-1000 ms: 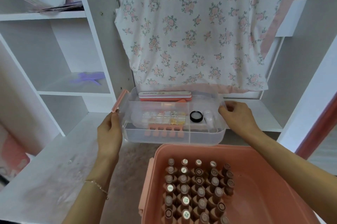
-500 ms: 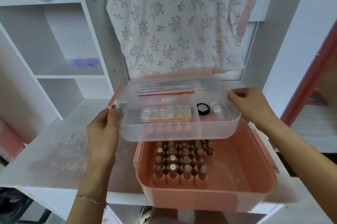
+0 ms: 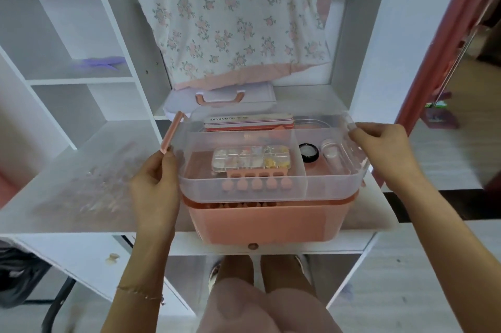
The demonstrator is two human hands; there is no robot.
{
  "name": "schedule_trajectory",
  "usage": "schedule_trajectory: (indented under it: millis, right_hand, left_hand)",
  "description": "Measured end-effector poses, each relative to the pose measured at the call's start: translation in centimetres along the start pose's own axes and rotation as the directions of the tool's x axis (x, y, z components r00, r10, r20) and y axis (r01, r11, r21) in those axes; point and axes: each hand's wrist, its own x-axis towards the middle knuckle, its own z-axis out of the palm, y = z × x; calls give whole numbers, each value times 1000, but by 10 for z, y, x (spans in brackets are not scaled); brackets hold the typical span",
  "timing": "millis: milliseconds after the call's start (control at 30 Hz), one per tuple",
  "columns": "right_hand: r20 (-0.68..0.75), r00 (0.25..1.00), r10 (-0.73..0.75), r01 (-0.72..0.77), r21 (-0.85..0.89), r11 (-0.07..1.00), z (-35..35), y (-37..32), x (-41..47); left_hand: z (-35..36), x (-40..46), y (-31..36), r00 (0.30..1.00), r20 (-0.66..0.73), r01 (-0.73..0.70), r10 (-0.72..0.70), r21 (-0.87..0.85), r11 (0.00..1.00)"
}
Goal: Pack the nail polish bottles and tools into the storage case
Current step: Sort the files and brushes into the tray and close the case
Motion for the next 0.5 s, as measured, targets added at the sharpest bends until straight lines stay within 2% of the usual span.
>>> schedule_trajectory:
  millis: [400,500]
  right_hand:
    - [-10,1000,7,-7,31,1000,2,7,-10]
    - [-12,1000,7,-6,78,997,4,8,-11]
  left_hand:
    - [2,-14,-9,999,-30,-39,39,2,999]
    - [2,-12,-10,999,-33,-7,7,-16,1000]
